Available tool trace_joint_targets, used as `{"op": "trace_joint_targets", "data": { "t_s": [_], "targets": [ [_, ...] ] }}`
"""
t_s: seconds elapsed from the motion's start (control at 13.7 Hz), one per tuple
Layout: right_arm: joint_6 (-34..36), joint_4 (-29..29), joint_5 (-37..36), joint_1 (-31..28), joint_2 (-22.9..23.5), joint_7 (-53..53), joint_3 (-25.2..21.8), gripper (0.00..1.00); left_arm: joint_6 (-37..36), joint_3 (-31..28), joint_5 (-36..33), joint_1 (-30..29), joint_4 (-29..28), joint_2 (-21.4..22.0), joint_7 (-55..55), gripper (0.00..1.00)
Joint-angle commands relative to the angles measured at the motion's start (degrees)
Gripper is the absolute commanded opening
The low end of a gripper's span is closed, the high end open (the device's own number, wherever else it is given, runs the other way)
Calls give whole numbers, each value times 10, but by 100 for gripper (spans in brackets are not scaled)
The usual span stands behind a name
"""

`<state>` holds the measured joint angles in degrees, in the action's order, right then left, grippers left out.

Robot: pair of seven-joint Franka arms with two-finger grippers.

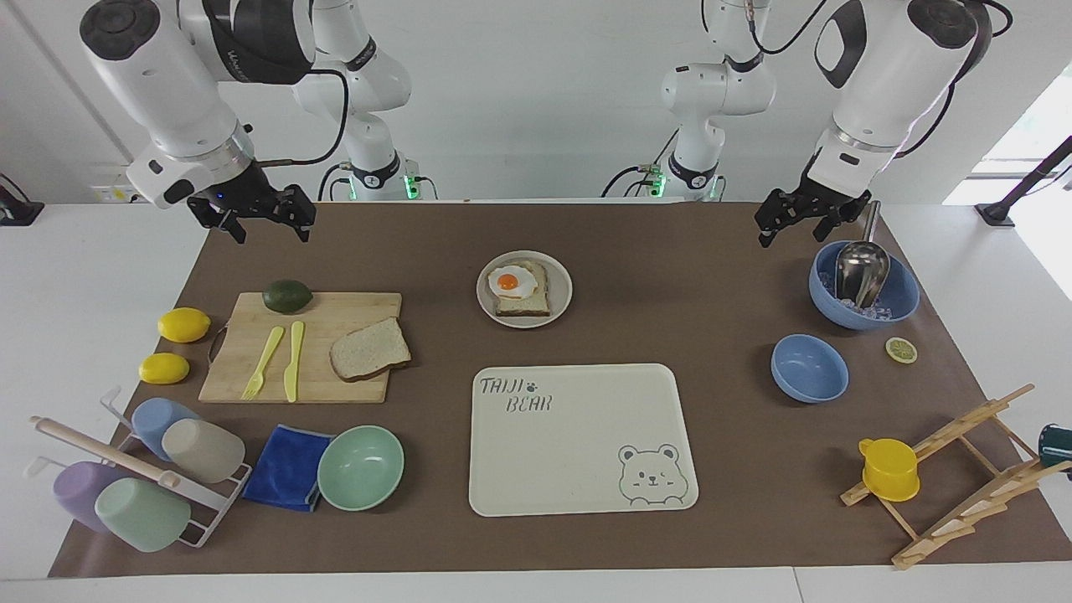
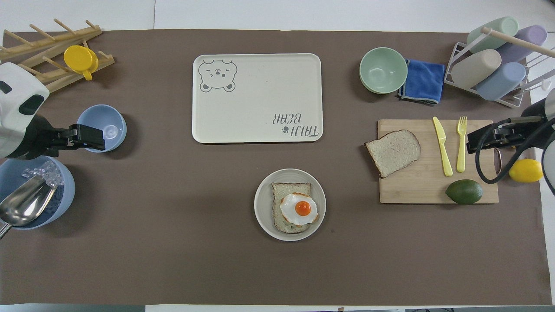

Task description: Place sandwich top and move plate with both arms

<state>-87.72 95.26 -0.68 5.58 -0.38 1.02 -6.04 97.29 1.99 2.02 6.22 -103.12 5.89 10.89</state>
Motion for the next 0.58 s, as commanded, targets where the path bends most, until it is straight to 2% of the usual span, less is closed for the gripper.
{"op": "trace_joint_targets", "data": {
  "t_s": [0.0,0.51],
  "targets": [
    [-5,4,8,-3,-8,12,2,100,6,0,7,-1,-5,4,-10,100],
    [-6,4,15,-8,-9,9,0,100,8,-1,7,-1,-4,3,-9,100]
  ]
}}
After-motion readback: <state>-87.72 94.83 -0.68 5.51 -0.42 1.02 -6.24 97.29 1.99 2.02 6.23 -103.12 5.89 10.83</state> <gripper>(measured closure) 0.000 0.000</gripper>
